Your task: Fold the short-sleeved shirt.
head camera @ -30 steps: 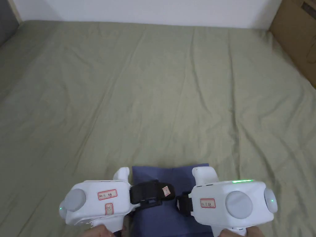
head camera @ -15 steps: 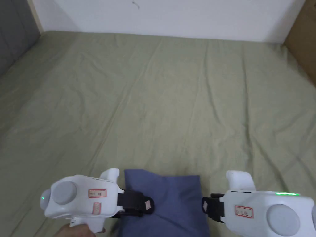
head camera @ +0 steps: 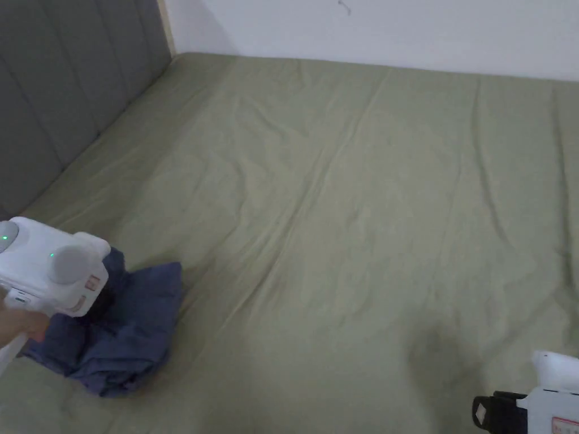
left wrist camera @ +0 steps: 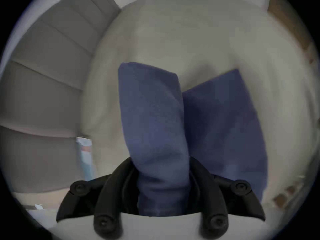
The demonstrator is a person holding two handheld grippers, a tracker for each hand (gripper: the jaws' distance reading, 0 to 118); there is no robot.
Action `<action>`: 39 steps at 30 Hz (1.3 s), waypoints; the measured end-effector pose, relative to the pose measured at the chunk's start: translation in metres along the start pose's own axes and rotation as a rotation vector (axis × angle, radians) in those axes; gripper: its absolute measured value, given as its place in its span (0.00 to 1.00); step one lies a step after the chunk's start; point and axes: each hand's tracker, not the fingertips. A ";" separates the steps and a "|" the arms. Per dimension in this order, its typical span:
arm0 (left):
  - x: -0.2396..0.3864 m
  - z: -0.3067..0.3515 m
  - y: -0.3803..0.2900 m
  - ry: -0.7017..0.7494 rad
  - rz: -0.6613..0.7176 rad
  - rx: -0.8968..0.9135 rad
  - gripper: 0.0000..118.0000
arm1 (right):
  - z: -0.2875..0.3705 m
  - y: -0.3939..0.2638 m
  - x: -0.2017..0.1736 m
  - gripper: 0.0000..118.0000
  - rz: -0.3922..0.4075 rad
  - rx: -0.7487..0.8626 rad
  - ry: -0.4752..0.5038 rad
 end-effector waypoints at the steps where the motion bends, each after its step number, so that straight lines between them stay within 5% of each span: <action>1: -0.002 -0.010 -0.001 0.094 -0.051 -0.019 0.25 | -0.002 0.001 -0.001 0.00 0.007 -0.007 -0.006; 2: -0.004 -0.019 -0.003 0.145 -0.078 -0.022 0.26 | -0.004 0.002 -0.002 0.00 0.006 -0.010 -0.010; 7: -0.026 -0.031 -0.006 0.183 0.065 0.015 0.86 | -0.013 0.006 -0.006 0.00 -0.005 -0.025 0.000; 12: -0.039 -0.003 -0.010 0.118 0.212 0.090 0.88 | -0.015 0.005 -0.008 0.00 0.008 -0.032 0.010; 17: -0.025 0.045 -0.021 -0.101 0.326 0.168 0.88 | -0.005 -0.001 -0.007 0.00 0.009 -0.014 0.036; 19: -0.009 0.069 -0.028 -0.212 0.344 0.225 0.80 | 0.000 -0.002 -0.004 0.00 0.008 0.000 0.049; 20: 0.000 0.084 -0.033 -0.303 0.371 0.284 0.65 | 0.003 -0.004 -0.003 0.00 0.003 0.007 0.055; 21: 0.008 0.095 -0.037 -0.380 0.399 0.314 0.37 | 0.006 -0.006 -0.001 0.00 0.000 0.014 0.063; 22: 0.020 0.105 -0.042 -0.463 0.419 0.332 0.20 | 0.009 -0.008 0.001 0.00 -0.005 0.022 0.068; 25: 0.068 0.128 -0.055 -0.587 0.417 0.389 0.01 | 0.017 -0.015 0.007 0.00 -0.019 0.038 0.089; 39: 0.209 0.209 -0.075 -0.509 0.264 0.564 0.00 | 0.073 -0.035 0.029 0.00 -0.014 0.216 0.059</action>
